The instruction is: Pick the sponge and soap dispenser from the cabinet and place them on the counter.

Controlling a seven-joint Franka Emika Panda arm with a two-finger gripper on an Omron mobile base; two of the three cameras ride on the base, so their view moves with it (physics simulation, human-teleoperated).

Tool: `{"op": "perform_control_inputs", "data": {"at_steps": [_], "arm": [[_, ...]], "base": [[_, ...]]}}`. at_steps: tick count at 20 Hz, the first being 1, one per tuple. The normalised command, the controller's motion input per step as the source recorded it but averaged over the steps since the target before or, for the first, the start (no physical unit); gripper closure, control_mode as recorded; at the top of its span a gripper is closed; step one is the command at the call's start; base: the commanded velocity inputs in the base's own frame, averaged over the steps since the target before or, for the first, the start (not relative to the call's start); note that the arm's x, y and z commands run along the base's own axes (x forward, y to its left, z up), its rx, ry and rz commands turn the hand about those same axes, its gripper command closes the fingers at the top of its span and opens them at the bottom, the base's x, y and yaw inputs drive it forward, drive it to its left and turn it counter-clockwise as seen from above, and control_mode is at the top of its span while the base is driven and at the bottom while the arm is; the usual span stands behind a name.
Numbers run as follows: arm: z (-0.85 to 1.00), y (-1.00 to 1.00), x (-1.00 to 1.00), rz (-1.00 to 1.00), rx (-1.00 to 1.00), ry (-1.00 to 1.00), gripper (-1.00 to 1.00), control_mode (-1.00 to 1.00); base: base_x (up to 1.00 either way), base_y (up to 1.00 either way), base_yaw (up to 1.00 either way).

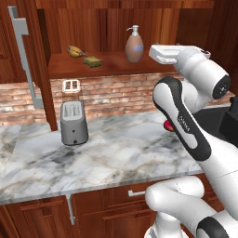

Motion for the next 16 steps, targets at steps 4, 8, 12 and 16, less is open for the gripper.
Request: {"op": "perform_control_inputs", "data": {"at_steps": [4,8,12,16], "arm": [[0.0,0.01,0.23,0.0,-0.02,-0.04,-1.0,-1.0],[0.0,0.0,0.19,0.0,-0.02,-0.03,-1.0,-1.0],[0.0,0.0,0.2,0.0,-0.02,-0.03,-1.0,-1.0],[0.0,0.0,0.3,0.0,-0.01,0.0,-1.0,-1.0]], "base": [[0.0,0.0,0.0],[0.0,0.0,0.0],[0.0,0.0,0.0],[0.0,0.0,0.0]]}}
